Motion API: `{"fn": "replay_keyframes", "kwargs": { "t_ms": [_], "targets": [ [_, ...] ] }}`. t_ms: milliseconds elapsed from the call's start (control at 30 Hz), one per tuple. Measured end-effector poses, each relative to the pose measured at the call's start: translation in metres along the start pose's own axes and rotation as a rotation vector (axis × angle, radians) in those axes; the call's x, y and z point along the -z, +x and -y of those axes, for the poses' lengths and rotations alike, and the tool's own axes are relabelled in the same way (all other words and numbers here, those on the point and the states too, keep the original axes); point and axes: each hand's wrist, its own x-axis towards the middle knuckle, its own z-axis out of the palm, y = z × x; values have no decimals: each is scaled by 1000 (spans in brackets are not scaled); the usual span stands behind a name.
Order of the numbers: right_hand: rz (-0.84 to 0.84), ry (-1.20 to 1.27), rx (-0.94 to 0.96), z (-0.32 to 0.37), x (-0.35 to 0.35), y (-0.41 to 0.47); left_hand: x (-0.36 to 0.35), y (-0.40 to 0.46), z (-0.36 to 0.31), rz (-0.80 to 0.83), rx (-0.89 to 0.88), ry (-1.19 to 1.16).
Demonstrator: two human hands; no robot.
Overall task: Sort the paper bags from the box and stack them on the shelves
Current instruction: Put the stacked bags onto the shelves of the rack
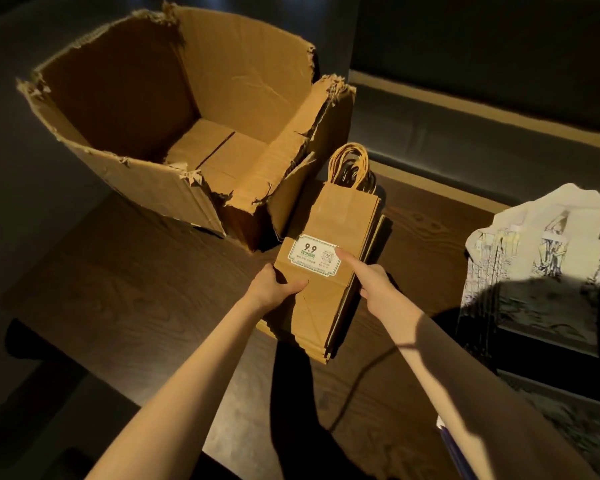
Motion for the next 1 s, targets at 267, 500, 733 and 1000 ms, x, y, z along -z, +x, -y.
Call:
{"fn": "replay_keyframes", "kwargs": {
  "t_ms": [267, 500, 733, 1000],
  "targets": [
    [27, 201, 72, -18, 11, 1, 4, -1, -7, 114, -65, -4],
    [87, 366, 112, -26, 18, -10, 10, -9, -9, 326, -62, -72],
    [87, 319, 279, 1, 31, -44, 2, -34, -22, 414, -142, -144],
    [10, 263, 519, 64, 45, -126, 8, -99, -82, 301, -466, -184]
  ]
}}
